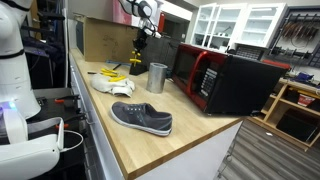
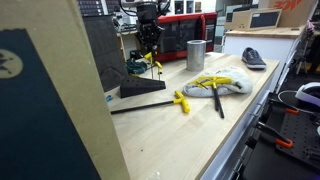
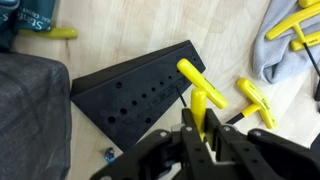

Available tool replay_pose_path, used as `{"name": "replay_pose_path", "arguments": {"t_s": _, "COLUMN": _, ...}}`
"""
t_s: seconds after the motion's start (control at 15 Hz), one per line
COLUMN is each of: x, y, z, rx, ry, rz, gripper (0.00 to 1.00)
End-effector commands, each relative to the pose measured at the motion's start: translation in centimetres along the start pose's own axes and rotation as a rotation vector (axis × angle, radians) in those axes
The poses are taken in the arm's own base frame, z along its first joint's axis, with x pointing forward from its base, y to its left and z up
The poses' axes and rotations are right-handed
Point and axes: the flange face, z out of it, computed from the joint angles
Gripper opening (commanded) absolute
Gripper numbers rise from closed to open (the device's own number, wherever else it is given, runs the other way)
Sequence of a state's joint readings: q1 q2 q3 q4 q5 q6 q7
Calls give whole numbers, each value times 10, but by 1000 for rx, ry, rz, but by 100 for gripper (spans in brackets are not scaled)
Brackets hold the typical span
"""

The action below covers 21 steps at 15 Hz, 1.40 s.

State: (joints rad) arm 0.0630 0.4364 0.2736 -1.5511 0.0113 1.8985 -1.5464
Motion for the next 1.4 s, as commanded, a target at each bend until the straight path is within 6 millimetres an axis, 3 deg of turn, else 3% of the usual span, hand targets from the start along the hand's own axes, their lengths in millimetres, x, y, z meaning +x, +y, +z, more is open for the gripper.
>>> {"name": "replay_pose_path", "arguments": {"t_s": 0.0, "x": 6, "y": 8, "z": 0, "rx": -21, "ry": 2, "rz": -125, "gripper": 4}}
{"name": "replay_pose_path", "arguments": {"t_s": 0.47, "x": -1, "y": 12, "z": -5, "rx": -63, "ry": -61, "rz": -180, "gripper": 4}}
{"name": "replay_pose_path", "arguments": {"t_s": 0.73, "x": 8, "y": 16, "z": -8, "rx": -96, "ry": -76, "rz": -198, "gripper": 4}}
{"name": "replay_pose_path", "arguments": {"t_s": 0.8, "x": 9, "y": 10, "z": -1, "rx": -61, "ry": -68, "rz": -60, "gripper": 4}}
{"name": "replay_pose_path", "arguments": {"t_s": 0.87, "x": 11, "y": 10, "z": -1, "rx": -62, "ry": -68, "rz": -36, "gripper": 15}}
{"name": "replay_pose_path", "arguments": {"t_s": 1.13, "x": 11, "y": 10, "z": 3, "rx": -56, "ry": -70, "rz": -27, "gripper": 15}}
{"name": "replay_pose_path", "arguments": {"t_s": 1.2, "x": 11, "y": 10, "z": 3, "rx": -55, "ry": -70, "rz": -26, "gripper": 4}}
{"name": "replay_pose_path", "arguments": {"t_s": 1.33, "x": 14, "y": 14, "z": 6, "rx": -65, "ry": -59, "rz": -95, "gripper": 4}}
